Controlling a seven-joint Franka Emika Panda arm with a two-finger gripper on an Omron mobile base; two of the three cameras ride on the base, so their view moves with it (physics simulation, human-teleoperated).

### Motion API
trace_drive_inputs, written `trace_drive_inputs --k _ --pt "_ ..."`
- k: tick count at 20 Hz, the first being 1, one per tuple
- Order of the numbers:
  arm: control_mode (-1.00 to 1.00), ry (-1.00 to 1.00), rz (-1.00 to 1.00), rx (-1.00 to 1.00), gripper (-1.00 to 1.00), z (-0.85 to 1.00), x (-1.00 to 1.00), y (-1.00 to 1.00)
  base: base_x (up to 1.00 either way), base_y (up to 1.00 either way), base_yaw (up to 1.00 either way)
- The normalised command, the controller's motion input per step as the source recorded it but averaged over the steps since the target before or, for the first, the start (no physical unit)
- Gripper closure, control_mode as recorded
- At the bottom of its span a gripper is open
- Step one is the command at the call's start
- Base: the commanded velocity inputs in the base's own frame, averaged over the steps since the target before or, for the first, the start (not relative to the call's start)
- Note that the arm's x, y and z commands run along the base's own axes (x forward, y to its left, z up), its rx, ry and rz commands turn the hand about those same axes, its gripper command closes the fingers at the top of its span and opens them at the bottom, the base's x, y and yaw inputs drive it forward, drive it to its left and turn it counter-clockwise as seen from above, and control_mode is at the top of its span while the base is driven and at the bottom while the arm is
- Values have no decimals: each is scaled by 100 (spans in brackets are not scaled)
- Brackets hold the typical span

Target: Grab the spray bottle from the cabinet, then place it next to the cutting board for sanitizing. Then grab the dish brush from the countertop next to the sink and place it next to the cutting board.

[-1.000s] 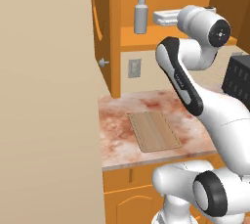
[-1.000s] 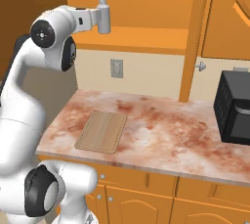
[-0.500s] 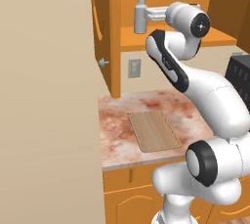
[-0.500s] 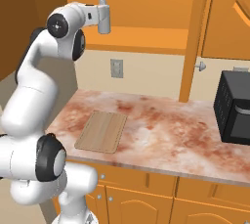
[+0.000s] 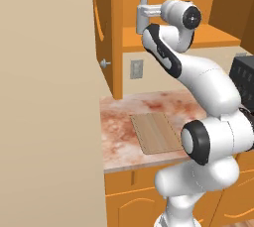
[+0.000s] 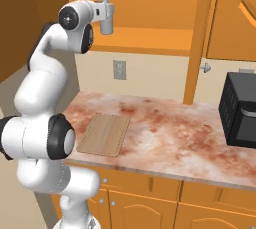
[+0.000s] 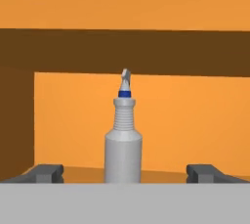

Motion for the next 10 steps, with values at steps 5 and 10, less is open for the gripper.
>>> trace_drive_inputs --k 5,10 --pt "-100 5 0 3 -100 0 53 4 0 0 0" --pt "-100 5 0 3 -100 0 39 0 0 0 0"
